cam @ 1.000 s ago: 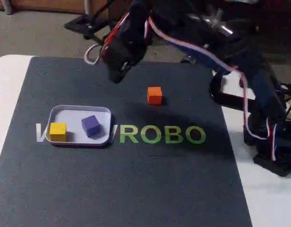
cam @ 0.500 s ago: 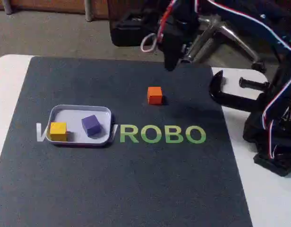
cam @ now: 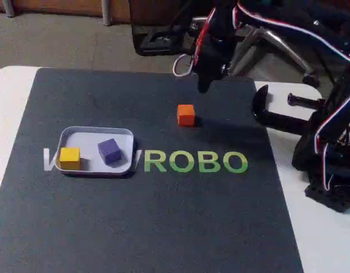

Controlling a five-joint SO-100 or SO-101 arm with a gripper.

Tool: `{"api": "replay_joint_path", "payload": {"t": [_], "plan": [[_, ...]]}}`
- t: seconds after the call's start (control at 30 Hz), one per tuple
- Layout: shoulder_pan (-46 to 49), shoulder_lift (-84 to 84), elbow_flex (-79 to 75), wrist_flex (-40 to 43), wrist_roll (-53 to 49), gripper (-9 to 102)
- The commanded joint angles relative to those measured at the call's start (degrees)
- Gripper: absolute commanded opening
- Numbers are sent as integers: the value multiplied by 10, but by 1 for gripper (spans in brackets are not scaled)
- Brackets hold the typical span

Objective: Move blocks one by one until all three blocks are in the tray.

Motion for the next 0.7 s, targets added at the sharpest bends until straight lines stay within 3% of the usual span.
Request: {"api": "replay_joint_path", "payload": {"t": [0.0,0.67], "plan": [[4,-6,5,-25,-4,-8],[39,-42,52,-102,-44,-8]]}}
